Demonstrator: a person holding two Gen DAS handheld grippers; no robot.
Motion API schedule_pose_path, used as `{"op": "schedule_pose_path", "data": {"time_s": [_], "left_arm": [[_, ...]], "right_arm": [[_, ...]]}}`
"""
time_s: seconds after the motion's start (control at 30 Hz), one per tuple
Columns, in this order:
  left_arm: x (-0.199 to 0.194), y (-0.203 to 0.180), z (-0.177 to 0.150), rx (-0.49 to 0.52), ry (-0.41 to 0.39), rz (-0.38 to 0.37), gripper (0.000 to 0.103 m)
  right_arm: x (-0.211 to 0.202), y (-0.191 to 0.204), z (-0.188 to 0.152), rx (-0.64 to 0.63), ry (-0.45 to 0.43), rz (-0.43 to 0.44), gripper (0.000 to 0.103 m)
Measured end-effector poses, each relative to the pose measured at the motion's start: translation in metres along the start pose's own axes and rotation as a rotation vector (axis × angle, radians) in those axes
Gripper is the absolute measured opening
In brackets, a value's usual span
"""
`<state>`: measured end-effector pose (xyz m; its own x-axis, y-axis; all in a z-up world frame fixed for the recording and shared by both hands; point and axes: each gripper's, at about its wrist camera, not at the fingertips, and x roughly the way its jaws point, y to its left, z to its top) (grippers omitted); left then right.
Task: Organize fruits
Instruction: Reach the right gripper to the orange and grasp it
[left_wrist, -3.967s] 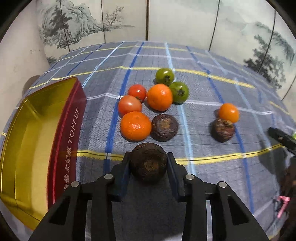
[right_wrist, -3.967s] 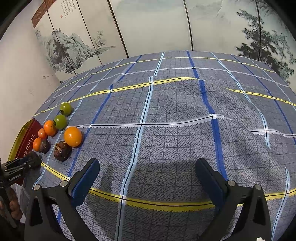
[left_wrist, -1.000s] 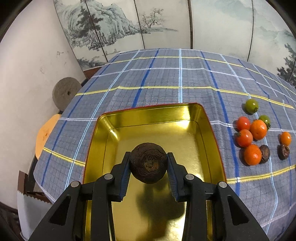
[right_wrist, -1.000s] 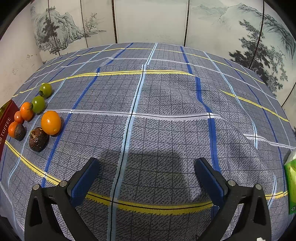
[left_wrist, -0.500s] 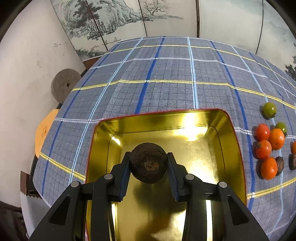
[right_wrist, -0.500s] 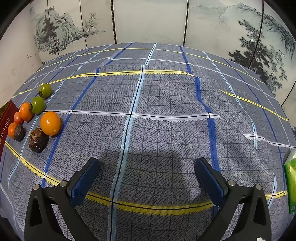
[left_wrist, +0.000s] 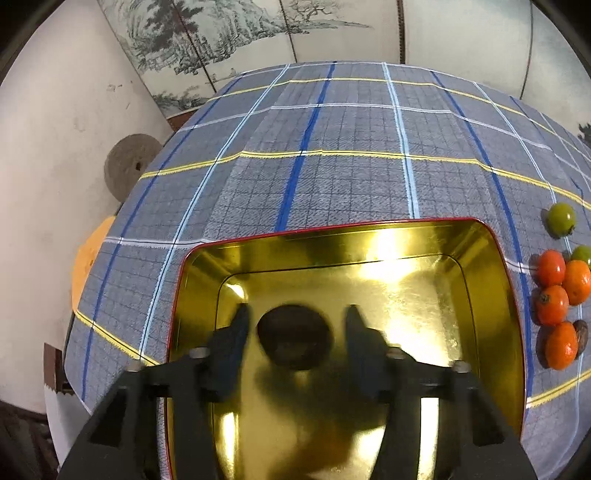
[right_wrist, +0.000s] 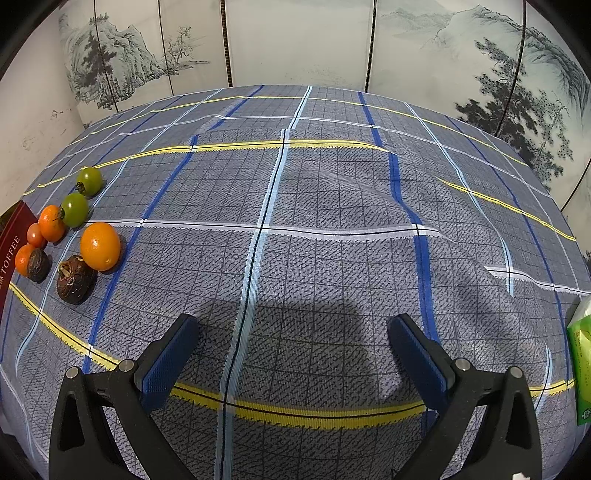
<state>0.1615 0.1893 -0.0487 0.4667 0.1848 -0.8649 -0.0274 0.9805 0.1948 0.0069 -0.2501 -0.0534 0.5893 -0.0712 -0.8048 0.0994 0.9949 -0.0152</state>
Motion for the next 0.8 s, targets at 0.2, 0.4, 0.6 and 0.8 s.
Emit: {"op": "schedule_pose_path", "data": {"time_s": [0.2,0.4,0.6,0.8], "left_arm": [[-0.019,-0.001,0.001,0.001,-0.053,-0.006,0.068],[-0.064,0.007,-0.014,-0.082,-0.133,-0.075,0.068],[-0.121,-0.01,-0.064,-0.11,-0.255,-0.12,0.068],[-0.15,-0.032,-0.099,-0.106,-0.266,-0.188,0.068]], "right_arm": [[0.0,0.0,0.0,0.0,0.0,-0.001,0.103],[0.0,0.0,0.0,0.0,0.0,-0.002,0.103],[-0.003,0.001,0.002,0.015,-0.009,0.039,0.087],[-0.03,0.043,0.029,-0.075,-0.067,0.253,0.07]]}}
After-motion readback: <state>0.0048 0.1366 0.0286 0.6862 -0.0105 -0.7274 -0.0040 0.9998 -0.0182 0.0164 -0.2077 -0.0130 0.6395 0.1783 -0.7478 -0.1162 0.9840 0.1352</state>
